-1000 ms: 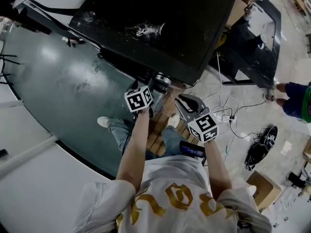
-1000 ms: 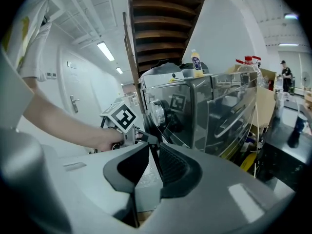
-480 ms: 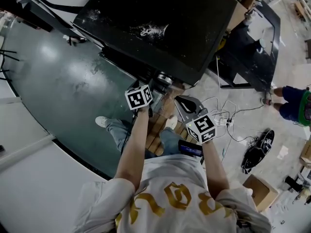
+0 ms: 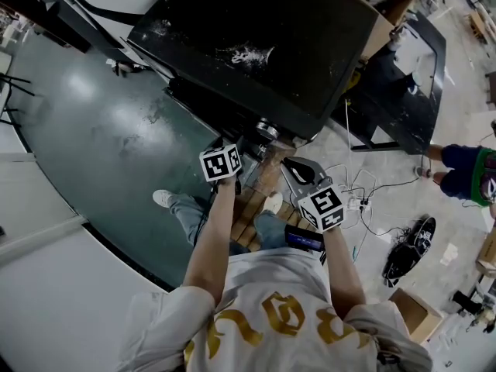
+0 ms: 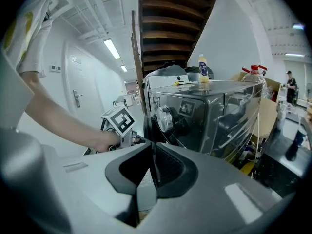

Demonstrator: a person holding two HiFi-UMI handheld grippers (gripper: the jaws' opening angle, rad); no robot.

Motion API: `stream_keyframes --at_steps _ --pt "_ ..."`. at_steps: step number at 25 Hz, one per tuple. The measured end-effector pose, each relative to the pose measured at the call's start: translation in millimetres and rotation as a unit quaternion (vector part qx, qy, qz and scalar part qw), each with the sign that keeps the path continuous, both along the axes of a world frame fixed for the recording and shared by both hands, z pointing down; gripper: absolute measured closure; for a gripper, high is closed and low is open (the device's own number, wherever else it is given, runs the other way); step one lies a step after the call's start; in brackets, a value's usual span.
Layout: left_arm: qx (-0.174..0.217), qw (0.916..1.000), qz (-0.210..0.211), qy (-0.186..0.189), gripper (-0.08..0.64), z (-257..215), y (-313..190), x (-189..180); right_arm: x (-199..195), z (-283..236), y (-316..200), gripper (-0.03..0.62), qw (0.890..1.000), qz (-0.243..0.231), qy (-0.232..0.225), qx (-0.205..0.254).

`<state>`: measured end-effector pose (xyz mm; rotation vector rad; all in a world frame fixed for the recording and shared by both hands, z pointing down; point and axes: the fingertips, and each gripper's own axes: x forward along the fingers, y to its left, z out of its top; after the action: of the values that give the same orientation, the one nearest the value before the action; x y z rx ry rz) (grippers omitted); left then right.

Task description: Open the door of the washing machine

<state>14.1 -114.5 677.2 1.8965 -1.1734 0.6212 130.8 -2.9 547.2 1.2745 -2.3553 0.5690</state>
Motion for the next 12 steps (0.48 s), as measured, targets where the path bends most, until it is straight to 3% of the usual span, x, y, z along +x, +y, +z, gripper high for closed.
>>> stream_keyframes --at_steps 12 --pt "-0.031 0.9995 0.000 0.006 0.305 5.8 25.7 -24.7 -21.6 0.6 -12.1 0.550 1.000 -0.023 0.014 0.000"
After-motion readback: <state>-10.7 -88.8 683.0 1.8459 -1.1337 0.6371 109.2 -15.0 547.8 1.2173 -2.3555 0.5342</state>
